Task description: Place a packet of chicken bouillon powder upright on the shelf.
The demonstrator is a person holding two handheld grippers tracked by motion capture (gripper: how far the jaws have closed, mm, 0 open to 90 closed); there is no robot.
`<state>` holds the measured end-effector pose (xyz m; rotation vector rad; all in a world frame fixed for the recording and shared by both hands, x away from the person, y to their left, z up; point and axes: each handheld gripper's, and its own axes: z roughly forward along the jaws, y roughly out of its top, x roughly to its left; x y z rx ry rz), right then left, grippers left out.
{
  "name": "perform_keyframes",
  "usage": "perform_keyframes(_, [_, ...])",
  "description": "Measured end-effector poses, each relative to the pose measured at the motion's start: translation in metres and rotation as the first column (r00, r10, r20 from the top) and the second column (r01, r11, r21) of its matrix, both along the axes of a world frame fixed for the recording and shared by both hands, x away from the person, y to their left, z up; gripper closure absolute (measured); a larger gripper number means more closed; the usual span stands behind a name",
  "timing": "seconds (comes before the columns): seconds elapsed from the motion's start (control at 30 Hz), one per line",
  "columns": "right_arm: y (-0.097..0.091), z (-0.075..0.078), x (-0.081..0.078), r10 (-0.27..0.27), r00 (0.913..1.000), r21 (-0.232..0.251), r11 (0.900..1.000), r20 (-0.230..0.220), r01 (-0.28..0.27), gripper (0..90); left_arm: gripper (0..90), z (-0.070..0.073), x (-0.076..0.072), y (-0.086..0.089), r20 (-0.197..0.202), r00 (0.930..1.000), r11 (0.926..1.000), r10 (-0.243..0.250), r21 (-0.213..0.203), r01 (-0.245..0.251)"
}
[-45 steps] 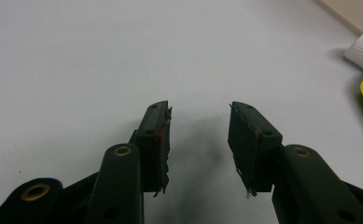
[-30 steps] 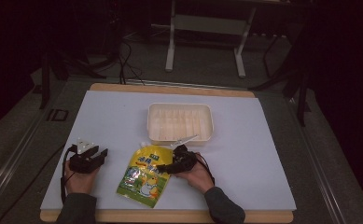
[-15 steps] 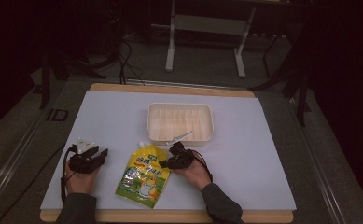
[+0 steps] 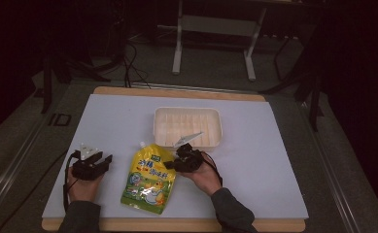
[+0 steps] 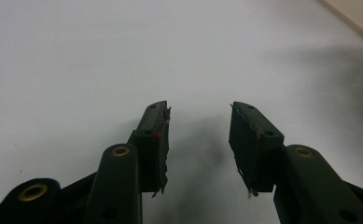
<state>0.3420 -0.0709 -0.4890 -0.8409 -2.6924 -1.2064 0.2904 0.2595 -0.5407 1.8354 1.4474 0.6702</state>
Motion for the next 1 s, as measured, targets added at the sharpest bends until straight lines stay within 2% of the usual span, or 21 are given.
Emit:
perform_keyframes(0.1, [0.000, 0.004, 0.000, 0.005, 1.0000, 0.012, 0.9999, 0.008, -0.005, 90.0, 56.6, 0.000, 0.000, 0.000, 0.001, 1.0000, 1.0000, 0.001, -0.002, -0.001])
perform_keyframes(0.33, [0.000, 0.025, 0.002, 0.004, 0.9978, 0.040, 0.9992, 0.066, -0.007, 90.0, 56.5, 0.000, 0.000, 0.001, 0.003, 1.0000, 1.0000, 0.001, -0.005, -0.001])
perform_keyframes(0.67, [-0.019, 0.057, 0.006, -0.032, 0.9908, 0.089, 0.9958, 0.131, 0.021, 90.0, 56.5, 0.000, 0.000, 0.001, 0.003, 1.0000, 1.0000, 0.006, -0.007, -0.006])
perform_keyframes(0.83, [-0.031, 0.070, 0.008, -0.060, 0.9859, 0.130, 0.9907, 0.156, 0.040, 90.0, 56.3, 0.000, 0.000, 0.001, 0.003, 1.0000, 0.9999, 0.009, -0.010, -0.009])
perform_keyframes(0.9, [-0.035, 0.073, 0.007, -0.045, 0.9887, 0.146, 0.9890, 0.143, 0.023, 90.0, 56.3, 0.000, 0.000, 0.001, 0.004, 1.0000, 0.9999, 0.009, -0.009, -0.009])
perform_keyframes(1.0, [-0.037, 0.073, 0.001, -0.015, 0.9881, 0.125, 0.9921, 0.153, -0.005, 89.9, 56.2, 0.000, 0.000, 0.001, 0.003, 1.0000, 0.9999, 0.009, -0.009, -0.009])
